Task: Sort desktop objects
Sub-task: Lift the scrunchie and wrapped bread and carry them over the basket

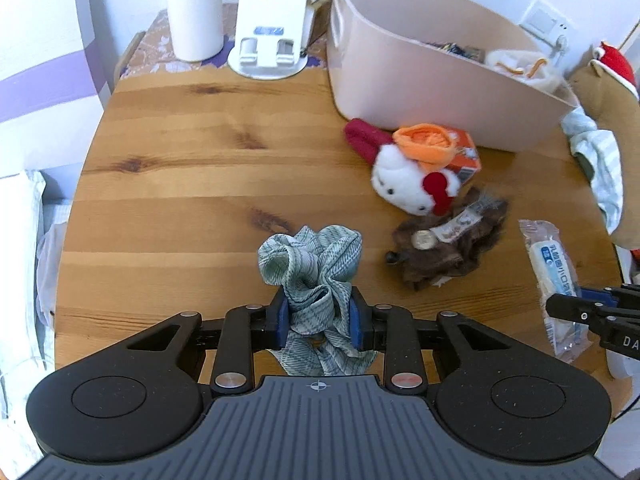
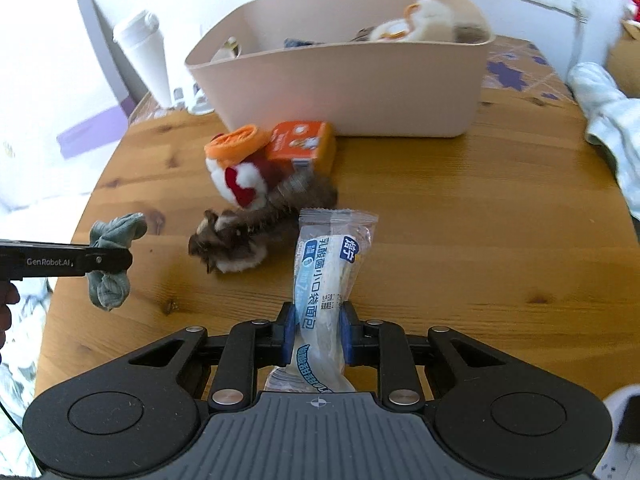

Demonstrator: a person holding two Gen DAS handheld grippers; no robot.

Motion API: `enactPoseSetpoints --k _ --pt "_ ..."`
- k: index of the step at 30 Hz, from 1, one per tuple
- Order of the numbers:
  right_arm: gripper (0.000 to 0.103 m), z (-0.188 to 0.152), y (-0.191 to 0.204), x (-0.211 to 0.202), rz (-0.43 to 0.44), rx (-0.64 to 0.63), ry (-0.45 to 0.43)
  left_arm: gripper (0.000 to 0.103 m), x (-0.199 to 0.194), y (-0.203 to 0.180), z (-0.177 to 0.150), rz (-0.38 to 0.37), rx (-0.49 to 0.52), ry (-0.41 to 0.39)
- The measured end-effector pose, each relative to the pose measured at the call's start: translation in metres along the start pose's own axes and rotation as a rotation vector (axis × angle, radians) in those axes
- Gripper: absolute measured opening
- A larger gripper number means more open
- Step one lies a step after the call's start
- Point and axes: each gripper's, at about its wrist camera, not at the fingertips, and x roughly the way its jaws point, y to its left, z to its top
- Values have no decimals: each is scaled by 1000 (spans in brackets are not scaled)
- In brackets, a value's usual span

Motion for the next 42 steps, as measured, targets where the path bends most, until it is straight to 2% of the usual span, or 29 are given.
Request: enactPoseSetpoints --k 6,13,18,23,34,42 --pt "21 -1 -14 -22 -4 46 -52 29 -17 -7 3 -24 12 -39" --pt "21 22 -31 -55 -6 88 -169 28 -43 -18 19 -38 30 -127" --pt "21 46 -40 -79 -18 86 -254 28 -56 -28 40 -58 54 -179" --pt "21 65 -48 -90 -53 57 -295 28 -64 -41 62 -53 97 -221" --pt "21 116 -61 -100 -66 20 -373 29 -67 -59 115 -54 121 -295" --pt "21 159 -58 -96 -62 -20 -431 28 -56 -77 159 -55 117 -326"
